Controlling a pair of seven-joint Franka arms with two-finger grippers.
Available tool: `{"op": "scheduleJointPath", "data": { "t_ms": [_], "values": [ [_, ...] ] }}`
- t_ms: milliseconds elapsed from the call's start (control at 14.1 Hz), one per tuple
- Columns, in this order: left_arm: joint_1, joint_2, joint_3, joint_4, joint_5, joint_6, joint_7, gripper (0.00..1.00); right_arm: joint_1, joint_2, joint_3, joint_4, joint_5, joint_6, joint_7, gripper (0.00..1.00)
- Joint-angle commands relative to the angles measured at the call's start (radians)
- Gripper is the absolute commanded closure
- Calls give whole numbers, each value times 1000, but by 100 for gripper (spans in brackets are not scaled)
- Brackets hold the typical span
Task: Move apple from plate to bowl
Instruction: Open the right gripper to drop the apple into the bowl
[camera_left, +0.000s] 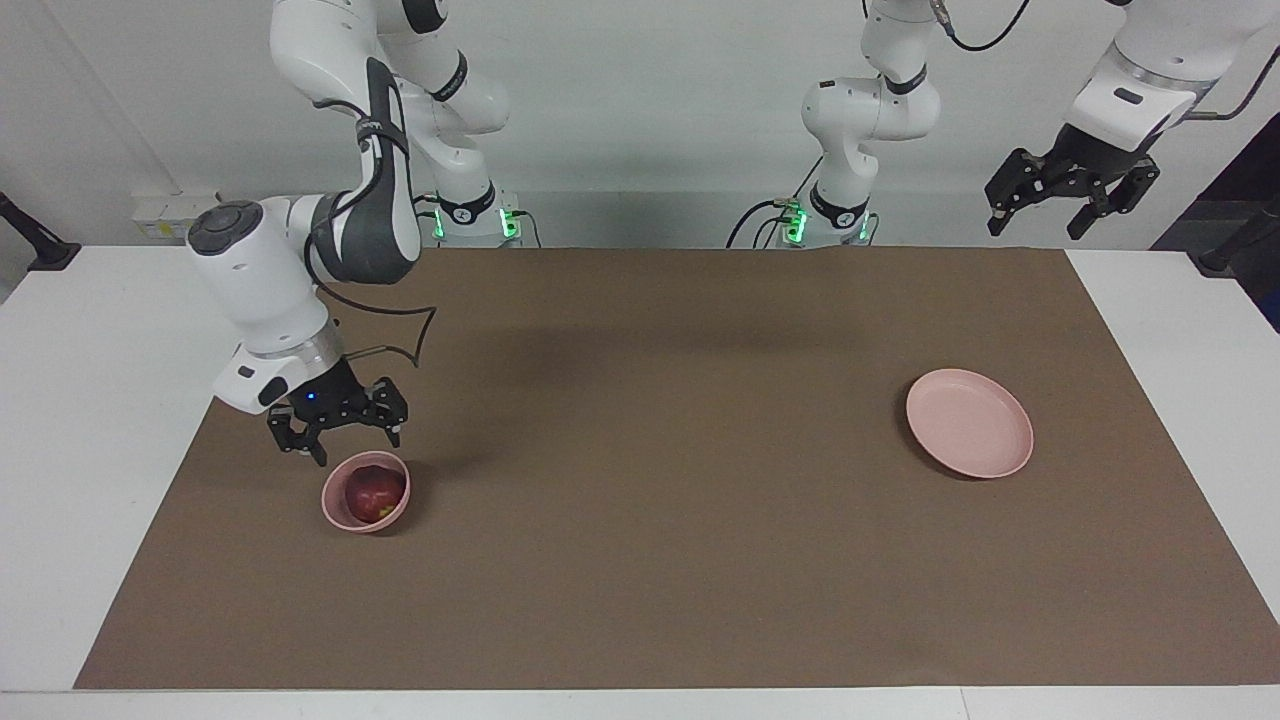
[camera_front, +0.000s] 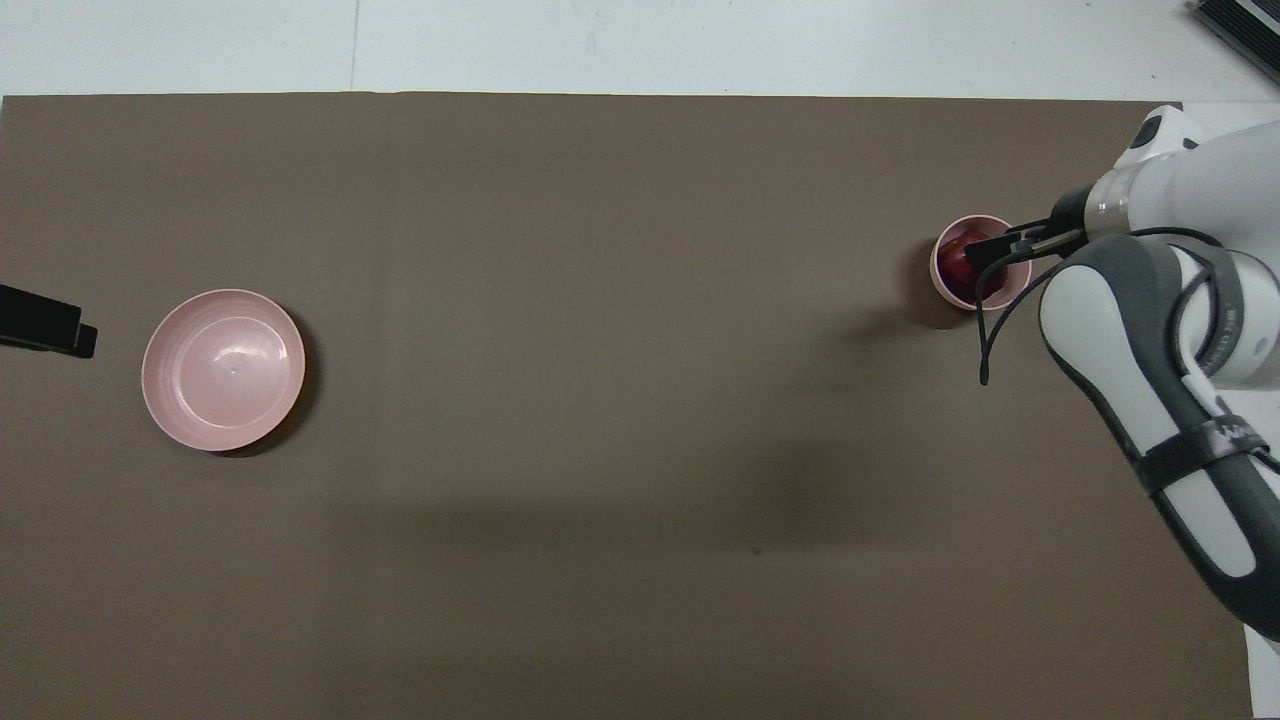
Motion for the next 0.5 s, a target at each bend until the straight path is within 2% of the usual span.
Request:
{"op": "scheduleJointPath", "data": {
  "t_ms": [0, 142, 427],
  "values": [
    [-4, -22, 0, -25, 10, -6, -11, 0, -15, -26, -3, 82, -57, -176, 91, 0],
    [-6, -24, 0, -25, 10, -6, -11, 0, -10, -84, 1, 93, -123, -261, 206, 0],
    [-3, -22, 0, -25, 10, -6, -11, 0, -11, -218, 11, 79, -121, -417, 353, 0]
  ]
}}
